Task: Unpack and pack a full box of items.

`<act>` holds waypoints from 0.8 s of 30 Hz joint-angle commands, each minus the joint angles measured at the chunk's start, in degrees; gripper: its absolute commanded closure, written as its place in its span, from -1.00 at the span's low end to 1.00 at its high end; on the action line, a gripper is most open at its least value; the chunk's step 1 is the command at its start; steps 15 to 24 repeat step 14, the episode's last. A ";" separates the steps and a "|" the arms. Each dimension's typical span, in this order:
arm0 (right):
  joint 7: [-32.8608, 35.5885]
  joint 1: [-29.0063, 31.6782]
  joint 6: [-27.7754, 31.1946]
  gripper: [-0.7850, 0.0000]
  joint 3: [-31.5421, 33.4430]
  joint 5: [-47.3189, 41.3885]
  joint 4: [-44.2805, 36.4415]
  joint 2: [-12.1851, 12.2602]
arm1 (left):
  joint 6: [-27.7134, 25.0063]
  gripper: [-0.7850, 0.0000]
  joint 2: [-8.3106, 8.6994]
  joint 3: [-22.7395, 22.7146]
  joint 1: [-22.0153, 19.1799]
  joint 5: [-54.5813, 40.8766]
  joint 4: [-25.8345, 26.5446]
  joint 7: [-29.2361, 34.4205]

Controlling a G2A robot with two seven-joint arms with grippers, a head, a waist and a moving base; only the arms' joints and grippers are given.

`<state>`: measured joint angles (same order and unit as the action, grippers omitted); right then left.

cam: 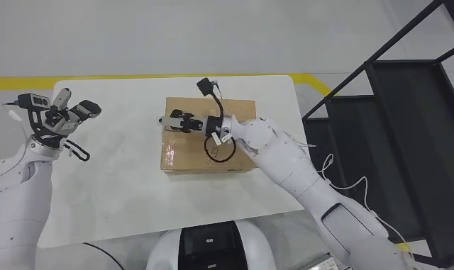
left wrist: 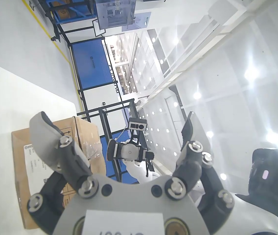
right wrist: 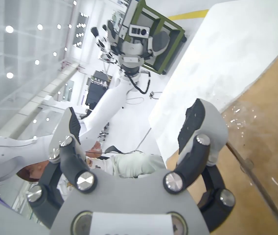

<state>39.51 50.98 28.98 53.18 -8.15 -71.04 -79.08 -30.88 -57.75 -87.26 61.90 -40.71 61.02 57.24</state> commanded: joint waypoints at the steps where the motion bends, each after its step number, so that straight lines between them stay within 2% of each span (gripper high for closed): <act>1: 0.04 4.50 0.96 -1.00 6.02 -0.46 -4.06 1.68 | -0.08 -1.00 -0.15 0.52 -0.30 0.27 0.14 -0.25; 7: -3.01 18.84 1.57 -1.00 22.28 -1.77 -16.49 5.37 | -0.76 -1.00 -0.81 3.02 -1.07 2.32 0.95 -2.06; 13: -7.16 25.03 2.27 -1.00 32.32 -4.53 -17.81 6.78 | -0.40 -1.00 -1.62 5.05 -1.63 0.69 0.70 -3.54; 24: -8.16 25.58 2.70 -1.00 33.45 -4.23 -18.05 6.91 | -0.34 -1.00 -1.77 5.23 -1.62 -0.12 0.60 -3.77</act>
